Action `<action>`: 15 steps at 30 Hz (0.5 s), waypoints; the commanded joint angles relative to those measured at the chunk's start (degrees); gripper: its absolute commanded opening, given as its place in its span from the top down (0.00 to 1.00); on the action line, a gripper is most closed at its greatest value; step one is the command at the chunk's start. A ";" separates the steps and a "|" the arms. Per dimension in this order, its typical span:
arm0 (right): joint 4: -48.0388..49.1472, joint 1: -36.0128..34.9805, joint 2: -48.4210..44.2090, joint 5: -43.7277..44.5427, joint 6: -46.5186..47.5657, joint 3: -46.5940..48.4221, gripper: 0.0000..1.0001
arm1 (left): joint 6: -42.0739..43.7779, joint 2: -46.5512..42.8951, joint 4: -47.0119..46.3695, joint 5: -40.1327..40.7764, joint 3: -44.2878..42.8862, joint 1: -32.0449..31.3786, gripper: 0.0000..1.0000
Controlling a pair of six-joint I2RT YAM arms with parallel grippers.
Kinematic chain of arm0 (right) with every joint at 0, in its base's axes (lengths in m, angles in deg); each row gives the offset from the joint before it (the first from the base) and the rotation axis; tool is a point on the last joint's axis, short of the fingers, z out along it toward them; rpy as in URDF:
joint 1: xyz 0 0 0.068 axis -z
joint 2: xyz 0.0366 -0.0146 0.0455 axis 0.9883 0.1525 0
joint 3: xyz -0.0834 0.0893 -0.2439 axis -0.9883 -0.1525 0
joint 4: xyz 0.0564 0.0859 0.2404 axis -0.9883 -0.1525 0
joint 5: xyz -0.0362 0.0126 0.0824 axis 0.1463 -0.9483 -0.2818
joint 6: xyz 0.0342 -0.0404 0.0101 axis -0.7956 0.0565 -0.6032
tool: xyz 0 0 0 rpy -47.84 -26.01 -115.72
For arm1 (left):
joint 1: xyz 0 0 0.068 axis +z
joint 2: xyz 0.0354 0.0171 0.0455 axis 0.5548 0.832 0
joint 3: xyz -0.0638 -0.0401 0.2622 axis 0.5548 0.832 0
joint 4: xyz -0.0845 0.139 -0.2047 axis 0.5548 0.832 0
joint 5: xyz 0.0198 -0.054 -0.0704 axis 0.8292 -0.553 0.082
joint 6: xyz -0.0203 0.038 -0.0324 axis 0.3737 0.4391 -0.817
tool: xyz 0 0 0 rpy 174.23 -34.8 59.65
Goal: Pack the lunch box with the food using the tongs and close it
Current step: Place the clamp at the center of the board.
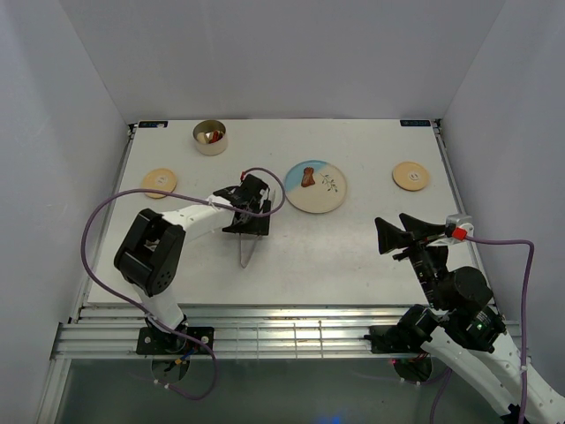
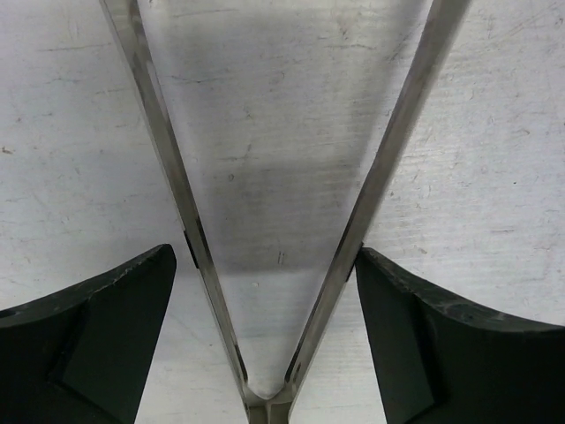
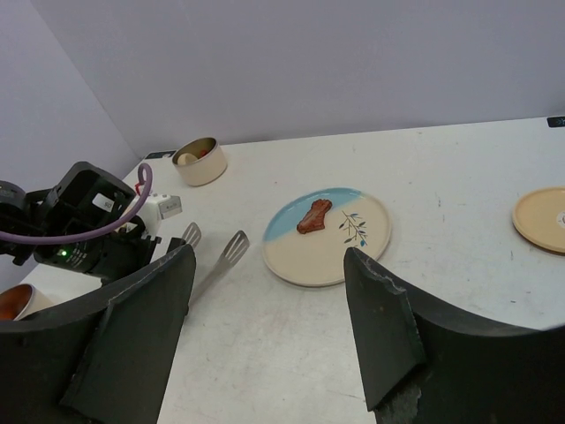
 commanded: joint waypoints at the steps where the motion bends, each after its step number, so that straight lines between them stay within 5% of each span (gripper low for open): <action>1: 1.58 -0.19 -1.01 0.54 -0.32 -0.30 0.26 | -1.28 -4.26 -0.75 -0.85 1.39 0.27 0.06; 15: 1.58 -0.19 -1.09 0.45 -0.32 -0.30 0.26 | -1.98 -7.52 -5.23 -4.36 6.84 0.62 0.10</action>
